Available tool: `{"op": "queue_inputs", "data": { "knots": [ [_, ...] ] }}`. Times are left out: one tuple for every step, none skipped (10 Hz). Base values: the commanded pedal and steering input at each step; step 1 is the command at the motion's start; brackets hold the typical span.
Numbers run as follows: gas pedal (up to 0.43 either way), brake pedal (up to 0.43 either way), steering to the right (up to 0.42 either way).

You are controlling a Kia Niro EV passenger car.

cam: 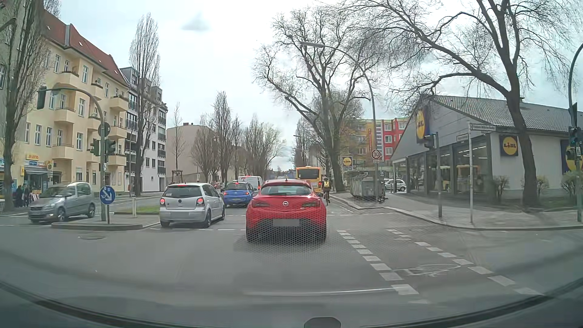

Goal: Follow the waypoints while adhering to traffic rules and regulations

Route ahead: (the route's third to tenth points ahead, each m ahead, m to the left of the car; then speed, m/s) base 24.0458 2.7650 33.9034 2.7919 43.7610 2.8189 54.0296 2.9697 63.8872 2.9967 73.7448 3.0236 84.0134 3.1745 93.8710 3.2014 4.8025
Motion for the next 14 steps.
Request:
{"op": "queue_inputs", "data": {
  "knots": [
    [0.0, 0.0, 0.0],
    [0.0, 0.0, -0.003],
    [0.0, 0.018, -0.003],
    [0.0, 0.037, -0.003],
    [0.0, 0.049, -0.003],
    [0.0, 0.061, -0.003],
    [0.0, 0.067, -0.003],
    [0.0, 0.067, -0.003],
    [0.0, 0.067, -0.004],
    [0.0, 0.067, -0.005],
    [0.0, 0.067, -0.005],
    [0.0, 0.067, -0.006],
    [0.0, 0.067, -0.005],
    [0.0, 0.061, -0.005]
  ]
}}
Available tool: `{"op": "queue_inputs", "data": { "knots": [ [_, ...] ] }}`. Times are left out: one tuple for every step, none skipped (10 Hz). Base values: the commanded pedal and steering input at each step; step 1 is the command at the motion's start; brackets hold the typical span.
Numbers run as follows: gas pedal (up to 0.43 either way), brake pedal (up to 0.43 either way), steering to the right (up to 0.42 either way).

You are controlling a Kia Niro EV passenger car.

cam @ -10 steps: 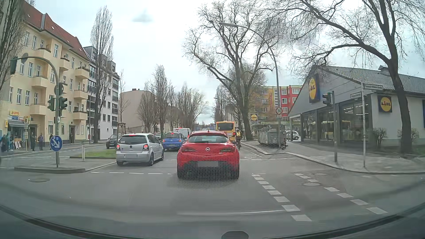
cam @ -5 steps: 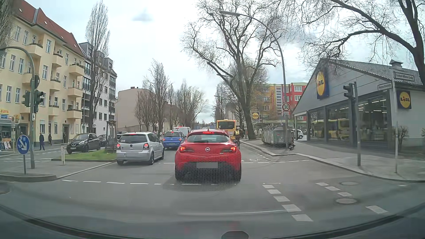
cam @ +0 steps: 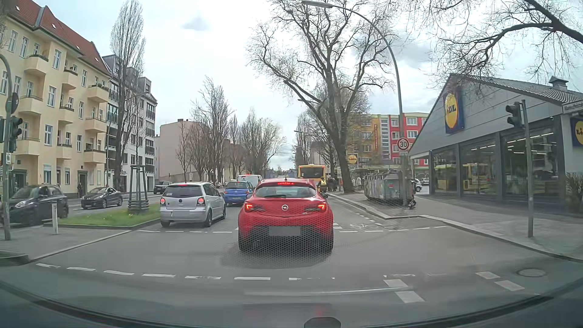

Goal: Follow the waypoints while adhering to traffic rules and regulations

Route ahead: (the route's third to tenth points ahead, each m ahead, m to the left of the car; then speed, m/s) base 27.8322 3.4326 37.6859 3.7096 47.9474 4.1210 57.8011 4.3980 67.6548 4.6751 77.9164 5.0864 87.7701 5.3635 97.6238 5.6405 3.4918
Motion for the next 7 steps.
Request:
{"op": "queue_inputs", "data": {
  "knots": [
    [0.0, 0.067, -0.005],
    [0.0, 0.061, -0.005],
    [0.0, 0.061, -0.005],
    [0.0, 0.061, -0.006],
    [0.0, 0.055, -0.006],
    [0.0, 0.049, -0.006],
    [0.0, 0.043, -0.006]
  ]
}}
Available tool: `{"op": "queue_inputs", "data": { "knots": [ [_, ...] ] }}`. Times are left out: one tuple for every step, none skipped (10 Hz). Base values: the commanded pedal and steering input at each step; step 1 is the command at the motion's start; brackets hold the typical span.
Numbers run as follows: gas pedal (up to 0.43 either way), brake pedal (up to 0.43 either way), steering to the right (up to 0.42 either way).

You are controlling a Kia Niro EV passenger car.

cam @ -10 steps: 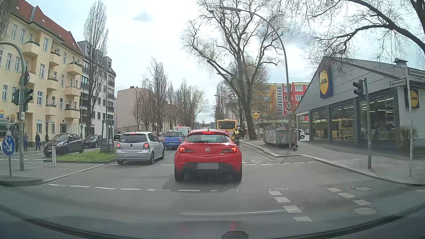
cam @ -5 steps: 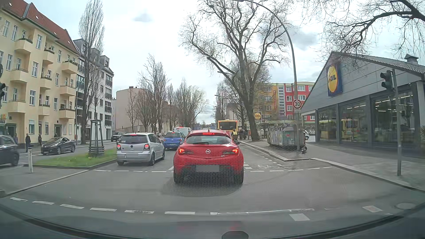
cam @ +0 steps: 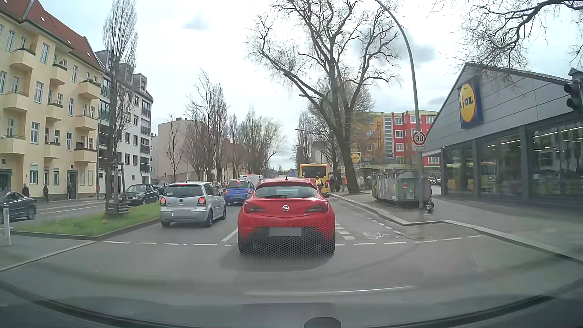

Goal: Follow the waypoints while adhering to traffic rules and regulations

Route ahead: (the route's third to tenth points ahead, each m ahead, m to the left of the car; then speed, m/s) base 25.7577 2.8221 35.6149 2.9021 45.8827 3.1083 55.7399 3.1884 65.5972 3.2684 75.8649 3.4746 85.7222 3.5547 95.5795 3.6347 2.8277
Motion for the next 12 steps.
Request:
{"op": "queue_inputs", "data": {
  "knots": [
    [0.0, 0.03, -0.006],
    [0.0, 0.018, -0.005],
    [0.0, 0.006, -0.006],
    [0.0, 0.006, -0.006],
    [0.0, 0.006, -0.006],
    [0.0, 0.0, -0.006],
    [0.0, 0.0, -0.006],
    [0.0, 0.0, -0.006],
    [0.0, 0.0, -0.005],
    [0.0, 0.0, -0.006],
    [0.0, 0.0, -0.006],
    [0.0, 0.0, -0.005]
  ]
}}
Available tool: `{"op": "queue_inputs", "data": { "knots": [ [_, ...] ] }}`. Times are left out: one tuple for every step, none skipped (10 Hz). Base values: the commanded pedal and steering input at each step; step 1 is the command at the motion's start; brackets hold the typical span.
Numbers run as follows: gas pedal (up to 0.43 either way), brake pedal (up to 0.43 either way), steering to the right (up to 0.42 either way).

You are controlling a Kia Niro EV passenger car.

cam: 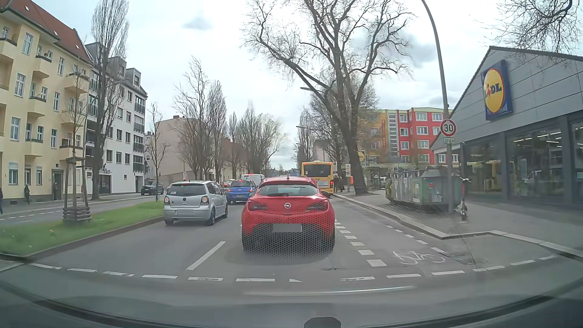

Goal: Follow the waypoints while adhering to traffic rules and regulations

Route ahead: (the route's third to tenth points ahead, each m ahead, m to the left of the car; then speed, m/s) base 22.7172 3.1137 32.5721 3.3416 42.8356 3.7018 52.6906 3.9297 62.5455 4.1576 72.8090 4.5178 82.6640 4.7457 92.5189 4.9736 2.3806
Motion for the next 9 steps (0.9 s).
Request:
{"op": "queue_inputs", "data": {
  "knots": [
    [0.0, 0.0, -0.006],
    [0.0, 0.0, -0.006],
    [0.0, 0.0, -0.005],
    [0.0, 0.0, -0.005],
    [0.0, 0.0, -0.005],
    [0.0, 0.0, -0.005],
    [0.0, 0.0, -0.005],
    [0.0, 0.0, -0.005],
    [0.0, 0.0, -0.005]
  ]
}}
